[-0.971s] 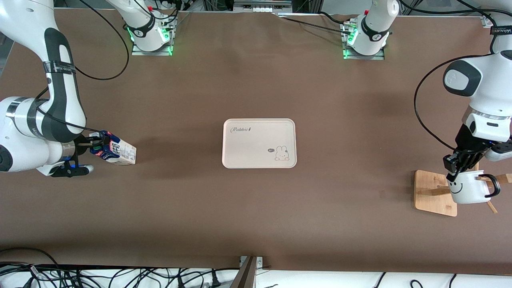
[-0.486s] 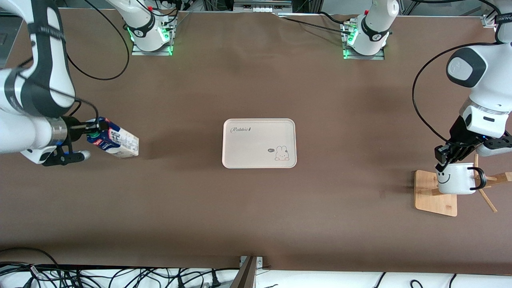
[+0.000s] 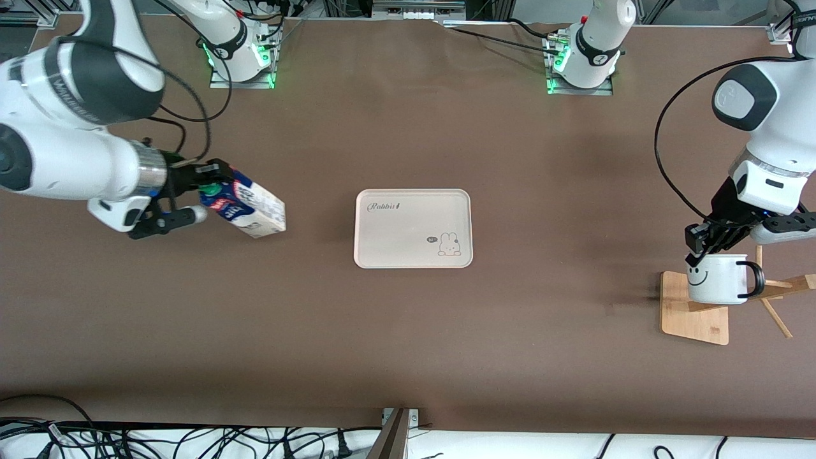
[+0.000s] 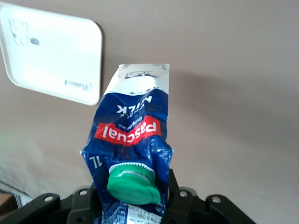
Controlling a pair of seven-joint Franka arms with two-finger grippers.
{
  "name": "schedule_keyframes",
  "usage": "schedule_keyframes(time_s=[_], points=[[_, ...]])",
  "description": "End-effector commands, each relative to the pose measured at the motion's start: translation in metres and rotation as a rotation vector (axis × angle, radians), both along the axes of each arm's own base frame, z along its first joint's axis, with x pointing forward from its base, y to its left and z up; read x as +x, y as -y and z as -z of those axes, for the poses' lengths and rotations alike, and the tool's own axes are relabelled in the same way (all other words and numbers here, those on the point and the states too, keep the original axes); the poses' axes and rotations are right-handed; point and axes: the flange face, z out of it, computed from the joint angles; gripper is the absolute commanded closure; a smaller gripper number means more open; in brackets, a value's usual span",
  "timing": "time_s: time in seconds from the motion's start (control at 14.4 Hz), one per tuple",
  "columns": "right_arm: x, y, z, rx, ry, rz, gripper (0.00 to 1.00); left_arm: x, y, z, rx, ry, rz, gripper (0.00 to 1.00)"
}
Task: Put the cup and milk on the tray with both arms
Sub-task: 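Lift the milk carton toward the tray while the left gripper lifts the mug, then lower the milk carton onto the tray while the left gripper carries the mug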
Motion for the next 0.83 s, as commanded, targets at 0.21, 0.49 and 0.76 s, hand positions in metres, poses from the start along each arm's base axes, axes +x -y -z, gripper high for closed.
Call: schedule_keyframes(time_s=[0.21,0.49,0.76], points=[[-0.009,-0.101,0.019,-0.002,0.072,0.108,0.48,0.008,0.009,-0.055,-0.038,-0.151,0.082,1.0],[-0.023,-0.171,0.045,-0.015,0.099,0.204,0.48,-0.002,0.02,-0.073,-0.061,-0.309,0.138,1.0],[-0.037,-0.211,0.07,-0.025,0.089,0.212,0.48,-0.019,0.047,-0.074,-0.077,-0.474,0.207,1.0]])
